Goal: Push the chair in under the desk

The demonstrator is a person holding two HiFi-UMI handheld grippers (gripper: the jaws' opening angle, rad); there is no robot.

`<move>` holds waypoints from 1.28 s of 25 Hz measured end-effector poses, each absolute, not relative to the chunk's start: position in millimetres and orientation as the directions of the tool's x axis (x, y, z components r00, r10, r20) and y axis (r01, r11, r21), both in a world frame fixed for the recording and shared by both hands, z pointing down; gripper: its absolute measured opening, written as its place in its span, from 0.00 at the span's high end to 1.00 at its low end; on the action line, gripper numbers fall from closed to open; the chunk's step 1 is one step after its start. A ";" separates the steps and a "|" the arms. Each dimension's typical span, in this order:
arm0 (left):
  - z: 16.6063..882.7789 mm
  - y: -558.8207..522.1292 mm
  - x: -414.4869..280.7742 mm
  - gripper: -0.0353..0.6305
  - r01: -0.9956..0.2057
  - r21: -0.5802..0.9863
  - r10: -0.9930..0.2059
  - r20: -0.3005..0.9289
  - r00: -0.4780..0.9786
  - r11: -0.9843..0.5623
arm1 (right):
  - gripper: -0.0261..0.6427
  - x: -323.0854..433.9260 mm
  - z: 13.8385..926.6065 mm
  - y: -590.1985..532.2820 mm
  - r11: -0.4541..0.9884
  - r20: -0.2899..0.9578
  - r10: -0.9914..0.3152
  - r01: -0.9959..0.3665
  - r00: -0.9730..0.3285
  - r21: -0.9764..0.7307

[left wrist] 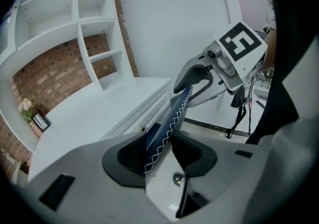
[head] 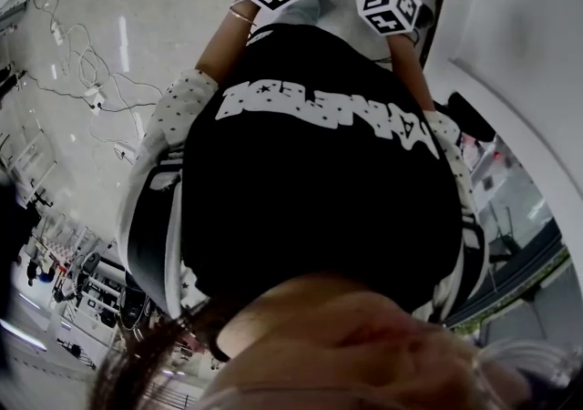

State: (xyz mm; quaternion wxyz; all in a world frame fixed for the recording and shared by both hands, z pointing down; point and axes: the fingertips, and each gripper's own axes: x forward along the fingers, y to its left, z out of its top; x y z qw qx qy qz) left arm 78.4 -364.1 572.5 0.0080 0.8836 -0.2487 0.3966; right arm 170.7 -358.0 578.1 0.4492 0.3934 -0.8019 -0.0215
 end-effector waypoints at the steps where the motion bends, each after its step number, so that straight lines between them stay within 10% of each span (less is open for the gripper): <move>1: 572.9 -365.1 78.4 0.66 -0.445 -0.184 -0.434 0.705 0.562 -0.876 | 0.70 170.7 578.6 -359.0 0.690 0.704 -0.650 -0.612 -0.287 0.388; 32: 572.3 -396.4 67.3 0.66 -0.432 -0.183 -0.425 0.701 0.572 -0.883 | 0.70 159.1 578.1 -388.7 0.690 0.712 -0.642 -0.618 -0.283 0.376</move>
